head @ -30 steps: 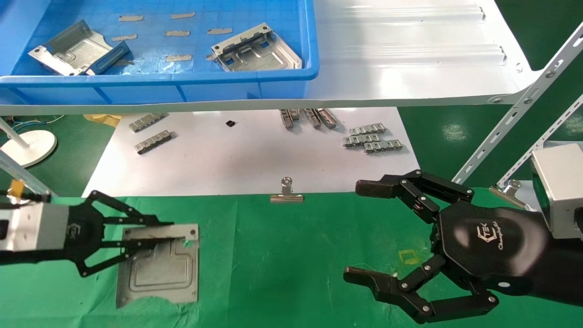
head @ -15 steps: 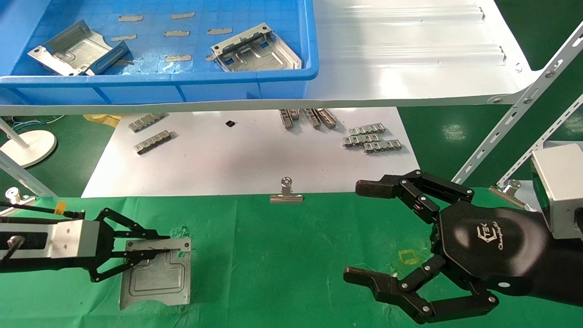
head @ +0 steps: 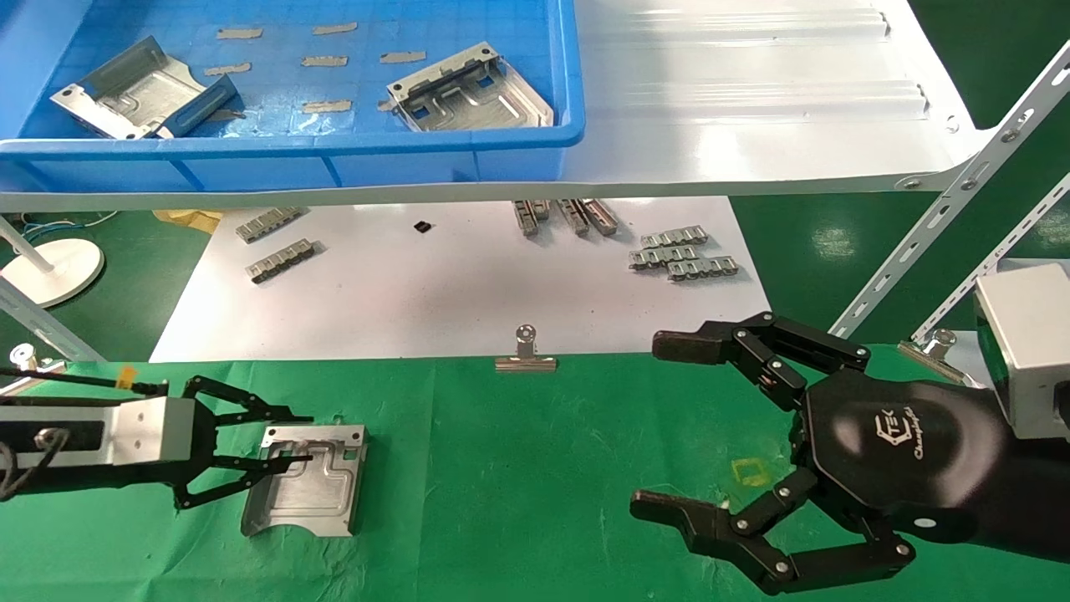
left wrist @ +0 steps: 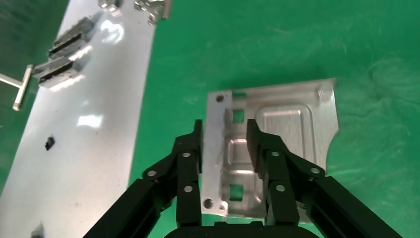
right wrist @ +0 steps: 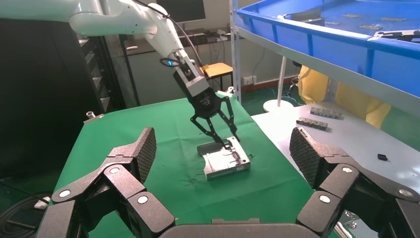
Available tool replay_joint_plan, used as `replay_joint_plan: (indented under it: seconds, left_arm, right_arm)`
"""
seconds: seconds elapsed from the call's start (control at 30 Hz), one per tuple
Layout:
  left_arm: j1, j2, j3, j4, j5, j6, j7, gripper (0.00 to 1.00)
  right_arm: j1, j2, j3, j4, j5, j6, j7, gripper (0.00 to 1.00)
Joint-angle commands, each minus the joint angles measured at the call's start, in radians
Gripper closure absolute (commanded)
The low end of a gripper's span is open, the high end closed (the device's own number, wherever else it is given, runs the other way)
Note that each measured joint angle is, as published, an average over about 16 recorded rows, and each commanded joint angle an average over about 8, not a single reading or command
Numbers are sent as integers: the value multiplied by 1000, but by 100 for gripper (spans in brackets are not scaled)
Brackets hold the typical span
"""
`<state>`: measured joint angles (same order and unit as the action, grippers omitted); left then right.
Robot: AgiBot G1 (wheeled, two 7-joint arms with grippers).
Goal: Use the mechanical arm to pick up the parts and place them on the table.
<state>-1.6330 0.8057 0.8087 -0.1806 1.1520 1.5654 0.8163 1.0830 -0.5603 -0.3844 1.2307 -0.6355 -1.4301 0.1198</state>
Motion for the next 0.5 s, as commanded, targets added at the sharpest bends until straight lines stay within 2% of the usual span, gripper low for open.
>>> replay_joint_plan:
  seconds: [0.03, 0.3, 0.5]
  left_arm:
    - [-9, 6, 2, 18, 2, 12, 7, 0]
    - [-21, -7, -18, 52, -66, 28, -128, 0]
    - [-21, -13, -26, 61, -88, 29, -146, 0]
  right_arm:
    - [0, 0, 0, 0, 0, 0, 0, 0]
    - [0, 0, 0, 0, 0, 0, 0, 0]
    - [0, 0, 0, 0, 0, 0, 0, 0]
